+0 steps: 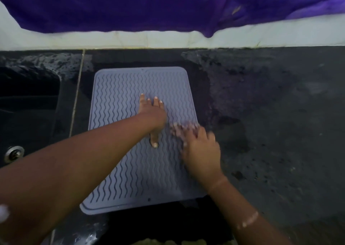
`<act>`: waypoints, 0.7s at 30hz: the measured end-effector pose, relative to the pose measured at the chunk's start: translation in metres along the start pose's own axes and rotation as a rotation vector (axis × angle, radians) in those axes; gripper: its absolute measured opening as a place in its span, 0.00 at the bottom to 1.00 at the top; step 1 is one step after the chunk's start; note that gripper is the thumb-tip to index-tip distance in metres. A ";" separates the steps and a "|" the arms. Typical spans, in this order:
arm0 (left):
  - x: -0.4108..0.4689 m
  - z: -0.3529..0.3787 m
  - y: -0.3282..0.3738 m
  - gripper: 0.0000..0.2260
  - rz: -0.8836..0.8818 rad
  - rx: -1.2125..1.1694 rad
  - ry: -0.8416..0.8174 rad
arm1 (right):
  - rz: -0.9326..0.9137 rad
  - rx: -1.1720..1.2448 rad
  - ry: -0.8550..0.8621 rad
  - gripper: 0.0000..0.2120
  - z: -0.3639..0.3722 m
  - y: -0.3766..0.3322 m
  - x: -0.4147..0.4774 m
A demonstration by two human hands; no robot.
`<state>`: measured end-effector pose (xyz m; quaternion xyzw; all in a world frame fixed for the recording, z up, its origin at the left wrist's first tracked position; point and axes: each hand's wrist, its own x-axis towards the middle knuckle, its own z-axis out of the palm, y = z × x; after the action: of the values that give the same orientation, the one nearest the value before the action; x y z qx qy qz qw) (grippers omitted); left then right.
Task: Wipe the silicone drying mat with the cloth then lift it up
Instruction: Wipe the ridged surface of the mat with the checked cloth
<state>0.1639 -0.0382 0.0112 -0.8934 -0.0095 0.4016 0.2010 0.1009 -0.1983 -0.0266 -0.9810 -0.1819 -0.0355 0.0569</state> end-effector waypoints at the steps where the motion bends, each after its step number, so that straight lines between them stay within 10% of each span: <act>1: 0.001 0.002 -0.001 0.65 0.001 -0.011 0.003 | 0.004 -0.027 -0.025 0.24 -0.003 -0.001 -0.019; 14: -0.008 -0.009 0.006 0.61 -0.007 0.066 -0.039 | 0.023 0.159 -0.257 0.12 -0.016 0.009 0.122; 21: -0.003 0.002 0.000 0.64 -0.029 -0.137 -0.009 | 0.055 0.197 -0.334 0.15 -0.031 0.009 0.009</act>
<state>0.1601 -0.0376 0.0125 -0.9031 -0.0507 0.4010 0.1452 0.1113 -0.2071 0.0046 -0.9676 -0.1644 0.1471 0.1225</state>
